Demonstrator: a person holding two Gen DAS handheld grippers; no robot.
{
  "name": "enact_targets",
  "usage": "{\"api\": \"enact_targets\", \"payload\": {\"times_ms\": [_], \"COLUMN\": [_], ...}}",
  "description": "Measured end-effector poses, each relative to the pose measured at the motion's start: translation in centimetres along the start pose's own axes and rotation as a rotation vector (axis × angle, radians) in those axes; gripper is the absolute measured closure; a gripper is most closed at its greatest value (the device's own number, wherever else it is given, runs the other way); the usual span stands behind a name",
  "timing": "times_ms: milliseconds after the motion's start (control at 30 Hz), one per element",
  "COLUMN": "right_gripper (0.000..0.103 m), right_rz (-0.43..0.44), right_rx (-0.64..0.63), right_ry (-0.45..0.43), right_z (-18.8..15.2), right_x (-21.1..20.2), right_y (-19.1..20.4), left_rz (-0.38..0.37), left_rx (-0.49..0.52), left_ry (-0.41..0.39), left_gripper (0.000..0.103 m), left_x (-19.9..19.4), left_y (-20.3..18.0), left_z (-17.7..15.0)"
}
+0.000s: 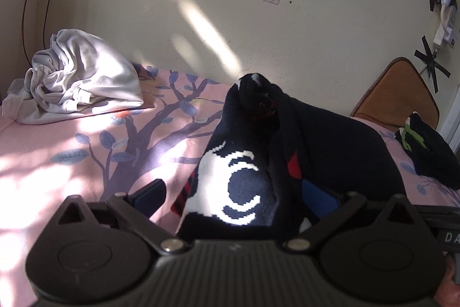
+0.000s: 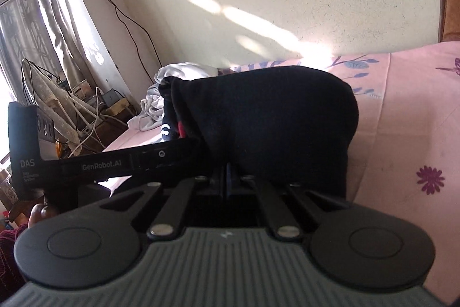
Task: Fold small clothes
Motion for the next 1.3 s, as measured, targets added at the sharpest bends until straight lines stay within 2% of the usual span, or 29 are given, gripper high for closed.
{"api": "enact_targets", "payload": {"times_ms": [167,233,300,467,633,700,833,967,1033,1300], "right_gripper": [0.09,0.071,0.057,0.051,0.025,0.02,0.017,0.013,0.012,0.007], "right_rz": [0.012,0.021,0.02,-0.047,-0.123,-0.135,-0.119,-0.046,-0.017,-0.021], "right_rx": [0.003,-0.007,-0.02,-0.042,0.011,0.067,0.217,0.341,0.357,0.331], "right_ry": [-0.04,-0.075,-0.113,-0.179,-0.247,-0.241,-0.131,-0.105,-0.126,-0.117], "right_z": [0.1,0.0,-0.2,-0.6,-0.4,-0.4,-0.8,-1.0,-1.0,-1.1], "right_x": [-0.8,-1.6,-2.6,-4.6,-6.2,-6.1,-4.3,-4.0,-4.3,-4.1], "right_y": [0.1,0.5,1.0,0.8,-1.1,-2.3,-4.8,-6.5,-6.6,-6.1], "left_rz": [0.042,0.062,0.074,0.086,0.098,0.106,0.124,0.122,0.118,0.121], "left_rx": [0.03,0.042,0.047,0.053,0.055,0.058,0.066,0.063,0.059,0.06], "left_ry": [-0.012,-0.019,-0.022,-0.025,-0.027,-0.029,-0.033,-0.031,-0.029,-0.03], "left_gripper": [0.0,0.0,0.0,0.0,0.0,0.0,0.0,0.0,0.0,0.0], "left_x": [-0.1,-0.3,-0.4,-0.5,-0.7,-0.8,-0.9,-0.9,-0.9,-1.0], "left_y": [-0.4,-0.5,-0.5,-0.6,-0.5,-0.6,-0.6,-0.6,-0.6,-0.5], "left_z": [0.0,-0.1,-0.1,-0.1,-0.1,-0.1,-0.2,-0.2,-0.2,-0.3]}}
Point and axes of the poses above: each gripper's, at about its wrist camera, not at the fingertips, and x roughly the way its jaws point, y to its left, z to its top, the point moved 10 cm from there along x, roughly the way its jaws point, and after that the axes turned 9 degrees about y, right-handed, at the moved point
